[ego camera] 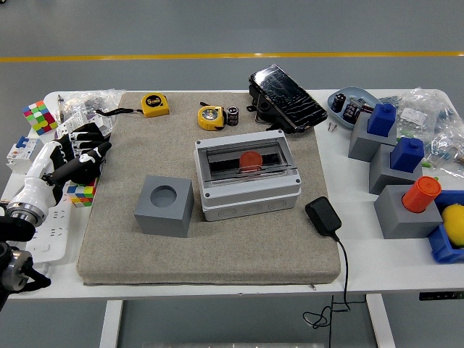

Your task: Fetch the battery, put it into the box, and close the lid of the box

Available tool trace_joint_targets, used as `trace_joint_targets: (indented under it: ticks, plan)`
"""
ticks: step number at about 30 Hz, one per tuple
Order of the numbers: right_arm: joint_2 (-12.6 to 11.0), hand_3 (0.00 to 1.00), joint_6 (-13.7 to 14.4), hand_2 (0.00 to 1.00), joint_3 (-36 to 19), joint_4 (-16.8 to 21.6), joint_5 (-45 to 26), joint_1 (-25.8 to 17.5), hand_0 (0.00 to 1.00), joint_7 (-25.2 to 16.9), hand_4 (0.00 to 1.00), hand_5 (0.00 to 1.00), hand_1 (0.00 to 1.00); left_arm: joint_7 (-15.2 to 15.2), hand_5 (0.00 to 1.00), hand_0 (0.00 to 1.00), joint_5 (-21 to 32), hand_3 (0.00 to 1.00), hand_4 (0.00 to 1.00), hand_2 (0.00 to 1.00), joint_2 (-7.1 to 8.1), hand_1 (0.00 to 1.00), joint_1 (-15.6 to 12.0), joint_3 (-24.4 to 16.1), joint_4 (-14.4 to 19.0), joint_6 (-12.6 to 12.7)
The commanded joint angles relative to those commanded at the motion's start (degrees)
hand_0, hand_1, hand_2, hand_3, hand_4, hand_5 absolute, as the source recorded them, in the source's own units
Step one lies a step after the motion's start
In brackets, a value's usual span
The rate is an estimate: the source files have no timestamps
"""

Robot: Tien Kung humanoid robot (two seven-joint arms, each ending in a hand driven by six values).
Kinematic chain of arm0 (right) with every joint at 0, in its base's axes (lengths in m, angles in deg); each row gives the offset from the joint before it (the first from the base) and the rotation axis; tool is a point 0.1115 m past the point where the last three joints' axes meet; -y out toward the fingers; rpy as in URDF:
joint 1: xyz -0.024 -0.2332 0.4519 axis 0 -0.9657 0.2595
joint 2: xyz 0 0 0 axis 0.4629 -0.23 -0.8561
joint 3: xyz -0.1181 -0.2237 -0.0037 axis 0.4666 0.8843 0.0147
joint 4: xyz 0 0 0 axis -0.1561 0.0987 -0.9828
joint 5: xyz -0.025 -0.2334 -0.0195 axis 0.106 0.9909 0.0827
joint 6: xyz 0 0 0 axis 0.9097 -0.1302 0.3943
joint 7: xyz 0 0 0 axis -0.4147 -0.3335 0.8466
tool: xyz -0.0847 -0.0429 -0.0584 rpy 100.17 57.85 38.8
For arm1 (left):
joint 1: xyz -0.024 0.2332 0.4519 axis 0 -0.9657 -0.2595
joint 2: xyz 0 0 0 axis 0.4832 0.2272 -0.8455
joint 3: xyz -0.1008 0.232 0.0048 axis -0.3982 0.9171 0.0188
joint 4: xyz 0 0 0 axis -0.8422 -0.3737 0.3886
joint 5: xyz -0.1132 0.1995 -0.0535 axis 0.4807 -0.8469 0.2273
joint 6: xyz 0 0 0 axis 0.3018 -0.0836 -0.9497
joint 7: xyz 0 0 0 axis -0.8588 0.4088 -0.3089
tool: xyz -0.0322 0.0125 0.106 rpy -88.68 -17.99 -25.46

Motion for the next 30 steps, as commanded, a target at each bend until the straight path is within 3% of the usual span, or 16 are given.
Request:
trace_joint_targets:
  ticks: [10,17,30]
  plan:
    - [-0.03,0.533,0.07,0.685,1.03,0.00,-1.41,0.12,0.669,-0.45,0.904,0.485,0.671,-0.30,0.353,0.502,-0.10,0.619,0.998,0.620,0.12,0.639,0.44,0.57,0.01,-0.16]
    - [-0.63,0.533,0.26,0.685,5.58,0.00,-6.07,0.56,0.669,-1.82,0.904,0.485,0.671,-0.37,0.353,0.501,-0.11,0.619,0.998,0.621,-0.02,0.637,0.42,0.37,0.07,-0.19]
    - [-0.65,0.532,0.00,0.685,4.74,0.00,-5.35,1.14,0.670,-1.67,0.904,0.485,0.672,-0.60,0.353,0.503,0.22,0.620,0.998,0.621,0.27,0.635,1.53,0.88,0.14,-0.37]
